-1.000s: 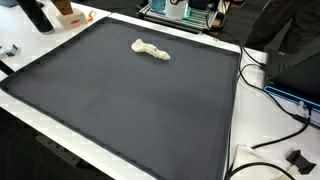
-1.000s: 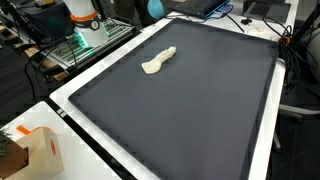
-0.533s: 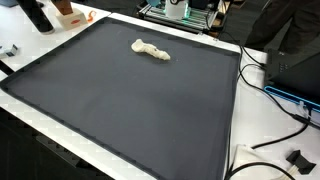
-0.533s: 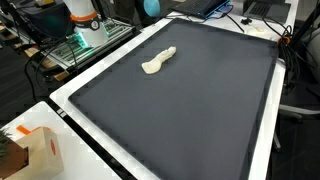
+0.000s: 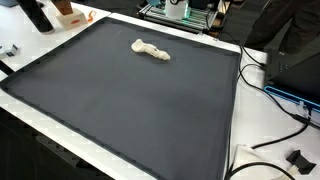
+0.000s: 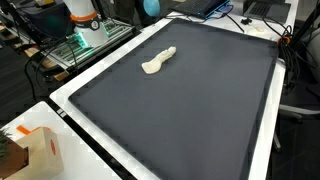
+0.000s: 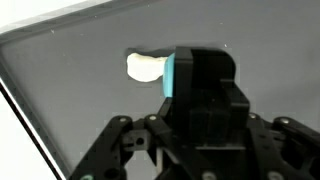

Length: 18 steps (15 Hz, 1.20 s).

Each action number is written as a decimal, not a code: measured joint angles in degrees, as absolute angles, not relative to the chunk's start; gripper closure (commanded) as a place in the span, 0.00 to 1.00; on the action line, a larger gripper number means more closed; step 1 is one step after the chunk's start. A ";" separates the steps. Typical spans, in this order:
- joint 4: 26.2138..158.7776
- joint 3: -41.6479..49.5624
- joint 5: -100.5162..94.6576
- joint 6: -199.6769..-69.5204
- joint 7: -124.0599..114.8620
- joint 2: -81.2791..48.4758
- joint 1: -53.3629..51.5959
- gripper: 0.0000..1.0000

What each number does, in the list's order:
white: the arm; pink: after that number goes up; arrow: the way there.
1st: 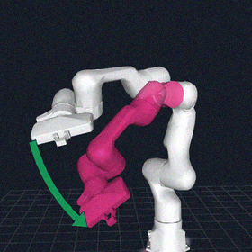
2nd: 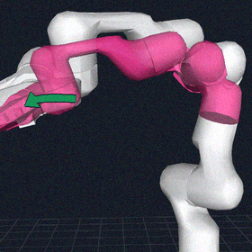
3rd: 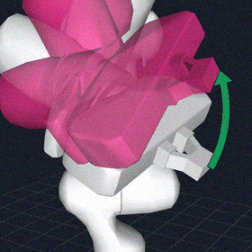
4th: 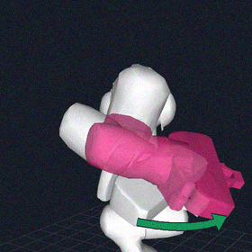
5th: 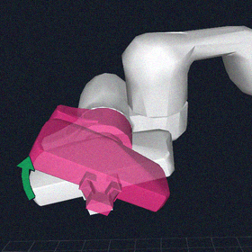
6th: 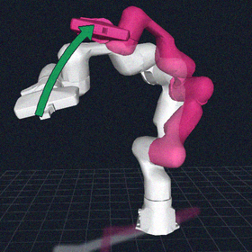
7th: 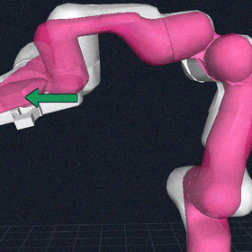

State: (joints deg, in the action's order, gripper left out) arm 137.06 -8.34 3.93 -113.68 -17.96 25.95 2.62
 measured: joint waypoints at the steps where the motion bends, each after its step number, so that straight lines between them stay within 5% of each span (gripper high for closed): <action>1: 137.05 -8.31 3.93 -113.68 -17.96 25.91 2.60 0.75; 9: 138.37 -7.90 2.19 -119.80 -16.77 19.90 1.80 0.75; 18: 149.16 6.22 24.00 -138.41 12.36 17.45 -0.72 0.75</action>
State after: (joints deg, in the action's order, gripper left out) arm 149.16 6.22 24.00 -138.41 12.36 17.45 -0.72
